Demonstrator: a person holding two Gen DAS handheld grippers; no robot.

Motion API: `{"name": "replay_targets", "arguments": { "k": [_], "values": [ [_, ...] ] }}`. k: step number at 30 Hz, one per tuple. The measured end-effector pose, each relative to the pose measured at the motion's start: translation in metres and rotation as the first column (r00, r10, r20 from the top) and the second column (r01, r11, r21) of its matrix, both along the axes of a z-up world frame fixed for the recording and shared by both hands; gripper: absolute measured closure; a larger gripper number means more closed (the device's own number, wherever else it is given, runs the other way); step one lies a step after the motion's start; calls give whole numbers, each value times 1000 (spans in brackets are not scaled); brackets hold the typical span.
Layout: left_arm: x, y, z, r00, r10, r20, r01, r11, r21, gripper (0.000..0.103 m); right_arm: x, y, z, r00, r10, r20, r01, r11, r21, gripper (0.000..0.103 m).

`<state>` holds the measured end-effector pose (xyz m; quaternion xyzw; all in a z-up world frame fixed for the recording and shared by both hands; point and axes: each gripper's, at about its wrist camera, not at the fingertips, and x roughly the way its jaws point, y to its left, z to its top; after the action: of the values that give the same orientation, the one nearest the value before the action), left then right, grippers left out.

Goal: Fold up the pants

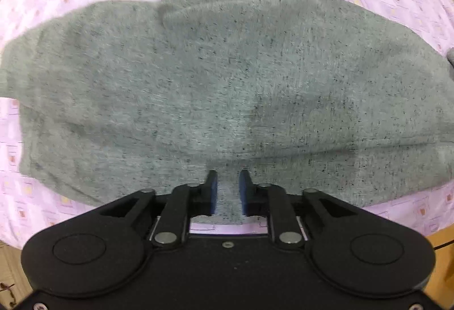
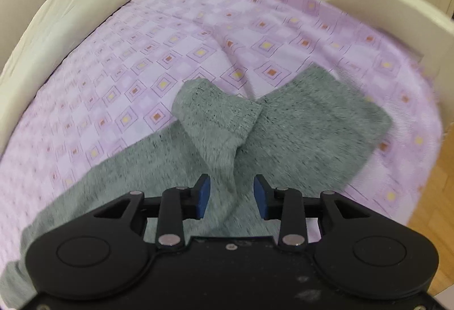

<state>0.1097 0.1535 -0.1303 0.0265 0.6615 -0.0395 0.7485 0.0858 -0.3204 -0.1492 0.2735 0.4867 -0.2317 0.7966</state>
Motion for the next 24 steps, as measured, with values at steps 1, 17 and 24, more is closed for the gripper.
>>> {"name": "replay_targets", "arguments": {
  "k": [1,17,24],
  "values": [
    [-3,0,2,1000,14,8,-14,1000,8,75,5,-7,-5,1000,0,7,0,1000,27,67],
    [-55,-37,-6,995,102,16,-102,994,50,72,-7,-45,30,977,84,195,-69,994,-83,94],
    [-55,-34,-6,981,193,23,-194,981,21,66,-37,-60,-31,993,105,-50,-107,994,-29,94]
  ]
}}
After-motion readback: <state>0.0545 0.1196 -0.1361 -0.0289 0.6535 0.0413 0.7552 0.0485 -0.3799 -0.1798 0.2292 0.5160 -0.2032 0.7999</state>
